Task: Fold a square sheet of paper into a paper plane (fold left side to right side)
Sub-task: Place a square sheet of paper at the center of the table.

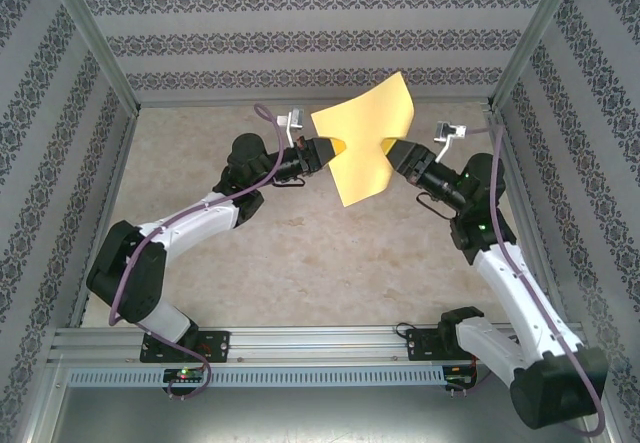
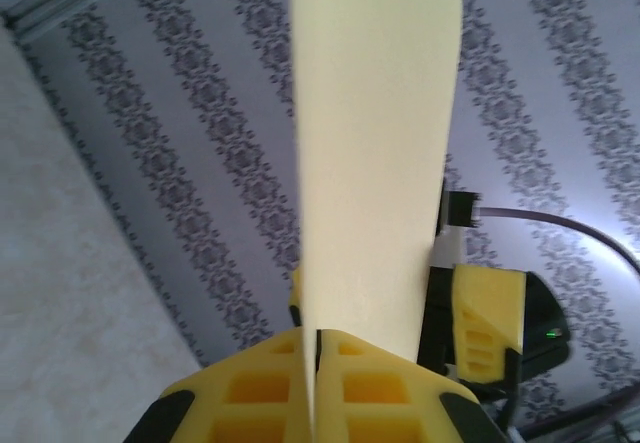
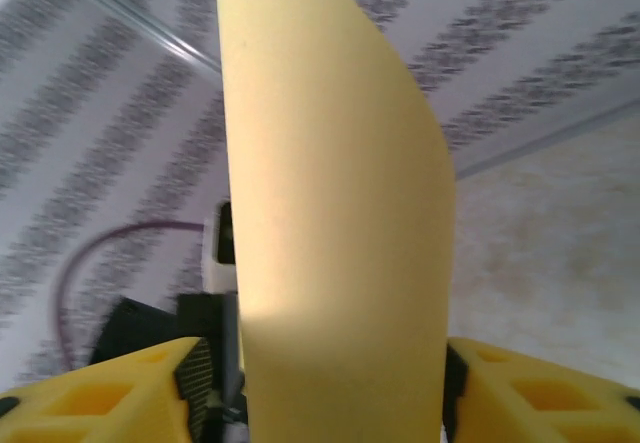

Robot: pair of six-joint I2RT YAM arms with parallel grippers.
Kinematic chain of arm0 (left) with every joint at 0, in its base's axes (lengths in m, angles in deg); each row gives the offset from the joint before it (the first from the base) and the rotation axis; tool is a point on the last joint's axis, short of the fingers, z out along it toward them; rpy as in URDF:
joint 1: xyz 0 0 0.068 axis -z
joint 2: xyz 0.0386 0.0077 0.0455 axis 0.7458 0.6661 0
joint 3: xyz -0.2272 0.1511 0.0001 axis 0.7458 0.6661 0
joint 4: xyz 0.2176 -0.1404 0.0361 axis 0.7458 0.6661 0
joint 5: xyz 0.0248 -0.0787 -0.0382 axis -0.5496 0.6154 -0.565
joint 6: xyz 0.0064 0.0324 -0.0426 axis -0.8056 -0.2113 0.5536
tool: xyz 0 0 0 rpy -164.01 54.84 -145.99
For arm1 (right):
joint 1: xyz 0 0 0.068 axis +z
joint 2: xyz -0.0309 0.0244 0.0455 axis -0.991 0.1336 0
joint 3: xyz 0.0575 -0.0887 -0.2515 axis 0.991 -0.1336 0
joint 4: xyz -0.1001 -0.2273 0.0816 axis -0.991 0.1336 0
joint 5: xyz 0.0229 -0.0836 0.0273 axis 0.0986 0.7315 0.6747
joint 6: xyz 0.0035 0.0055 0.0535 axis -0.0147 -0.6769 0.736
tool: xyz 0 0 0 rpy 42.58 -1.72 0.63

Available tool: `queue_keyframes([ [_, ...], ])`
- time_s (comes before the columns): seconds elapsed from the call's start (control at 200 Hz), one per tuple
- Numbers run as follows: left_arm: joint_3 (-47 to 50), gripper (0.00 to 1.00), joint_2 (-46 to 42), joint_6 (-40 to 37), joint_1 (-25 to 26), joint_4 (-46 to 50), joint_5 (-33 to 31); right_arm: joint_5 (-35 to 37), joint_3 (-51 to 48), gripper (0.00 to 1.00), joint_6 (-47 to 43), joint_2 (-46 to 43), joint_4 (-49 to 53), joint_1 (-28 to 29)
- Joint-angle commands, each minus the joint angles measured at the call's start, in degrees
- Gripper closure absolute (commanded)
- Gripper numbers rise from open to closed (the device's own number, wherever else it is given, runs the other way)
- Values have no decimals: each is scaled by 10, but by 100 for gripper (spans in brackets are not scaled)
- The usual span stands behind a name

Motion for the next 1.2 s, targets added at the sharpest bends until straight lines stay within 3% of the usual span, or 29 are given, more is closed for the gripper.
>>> queue_keyframes([
  [0.0,-2,100,-29,-112,-27,161,16,77,33,30,-187,-32,213,-8],
  [0.23,-16,100,-44,-246,-72,377,17,120,50,13,-294,-47,332,-14],
  [0.36,-28,100,-17,-322,-89,477,28,105,49,13,-299,-32,335,-14],
  [0.46,-36,100,19,-377,-100,537,3,80,35,17,-284,-10,313,-13],
  [0.699,-105,100,121,-496,-130,663,-45,34,16,43,-250,102,268,19],
  [0.844,-144,100,162,-544,-139,712,-78,46,34,82,-237,202,239,71],
  [0.939,-157,100,177,-551,-142,719,-77,60,34,96,-211,261,190,89],
  [0.989,-162,100,183,-553,-142,723,-79,62,40,100,-201,295,170,95],
  [1.194,-177,100,199,-558,-142,734,-78,81,96,100,-192,429,155,124],
])
